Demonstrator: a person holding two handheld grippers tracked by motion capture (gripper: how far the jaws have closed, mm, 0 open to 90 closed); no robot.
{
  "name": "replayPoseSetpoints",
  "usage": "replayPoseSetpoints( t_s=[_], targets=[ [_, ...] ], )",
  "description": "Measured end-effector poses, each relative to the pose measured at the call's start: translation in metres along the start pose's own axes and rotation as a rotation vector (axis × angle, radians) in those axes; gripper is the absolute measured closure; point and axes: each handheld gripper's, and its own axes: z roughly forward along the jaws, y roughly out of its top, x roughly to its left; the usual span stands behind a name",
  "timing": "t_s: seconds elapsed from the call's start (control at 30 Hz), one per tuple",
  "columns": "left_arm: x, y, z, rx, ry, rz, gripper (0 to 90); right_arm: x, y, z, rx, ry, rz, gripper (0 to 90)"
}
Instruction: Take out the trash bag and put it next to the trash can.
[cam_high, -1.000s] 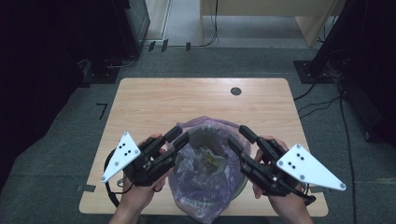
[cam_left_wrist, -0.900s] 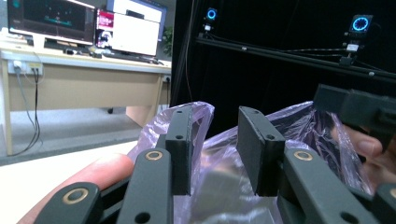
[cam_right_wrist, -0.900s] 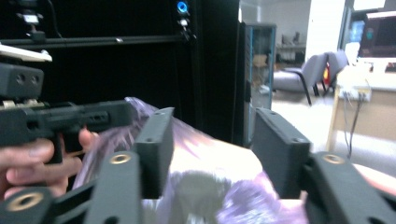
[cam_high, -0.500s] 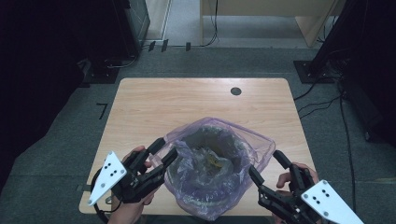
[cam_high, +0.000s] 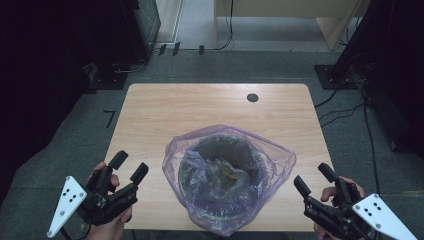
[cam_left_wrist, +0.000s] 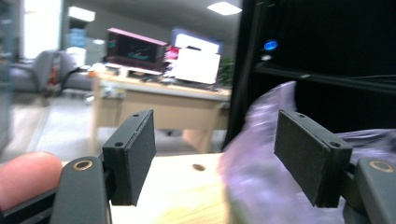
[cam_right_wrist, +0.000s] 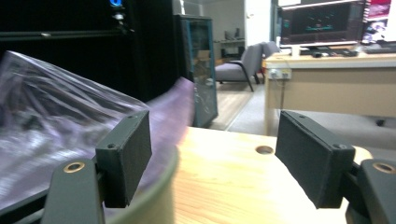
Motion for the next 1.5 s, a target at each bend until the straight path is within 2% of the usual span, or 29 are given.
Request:
replayPoseSetpoints(
  t_s=[0.1,0.2,0.3,0.43,0.53,0.63,0.67,0.73,0.87,1.0,1.27,1.4,1.5],
  targets=[
    [0.012,-0.019,0.01,0.058,0.046,-0.022,30.0,-0.012,-0.015,0.003,0.027,-0.032,0.029,28.8],
    [0.015,-0.041,0.022,0.131,0.075,-0.013,31.3,-0.019,-0.031,0.01,0.078,-0.07,0.048,29.9],
    [0.015,-0.058,0.033,0.195,0.069,-0.024,31.6,-0.021,-0.045,0.021,0.122,-0.078,0.045,30.1],
    [0.004,-0.072,0.042,0.251,0.046,-0.02,31.7,-0.011,-0.058,0.034,0.169,-0.06,0.029,30.1],
    [-0.004,-0.075,0.044,0.253,0.017,-0.014,31.7,0.0,-0.062,0.042,0.179,-0.033,0.011,30.0],
    [-0.008,-0.069,0.04,0.219,-0.032,-0.043,31.6,0.011,-0.06,0.044,0.183,0.008,0.023,30.0],
    [-0.009,-0.067,0.039,0.211,-0.035,-0.043,31.6,0.015,-0.057,0.043,0.175,0.023,0.023,30.1],
    [-0.012,-0.063,0.037,0.198,-0.042,-0.04,31.6,0.02,-0.053,0.041,0.162,0.021,0.02,31.2],
    [-0.021,-0.059,0.035,0.184,-0.053,-0.016,31.6,0.026,-0.047,0.037,0.131,0.02,0.031,30.8],
    [-0.031,-0.055,0.035,0.178,-0.075,0.006,31.5,0.031,-0.046,0.039,0.142,0.042,0.024,30.8],
    [-0.052,-0.051,0.042,0.185,-0.13,0.031,31.4,0.052,-0.045,0.046,0.159,0.11,-0.001,30.5],
    [-0.064,-0.052,0.047,0.187,-0.146,0.06,31.4,0.064,-0.042,0.049,0.162,0.15,-0.009,30.4],
    [-0.071,-0.051,0.049,0.19,-0.168,0.06,31.4,0.072,-0.041,0.052,0.163,0.174,-0.014,30.1]
  ],
)
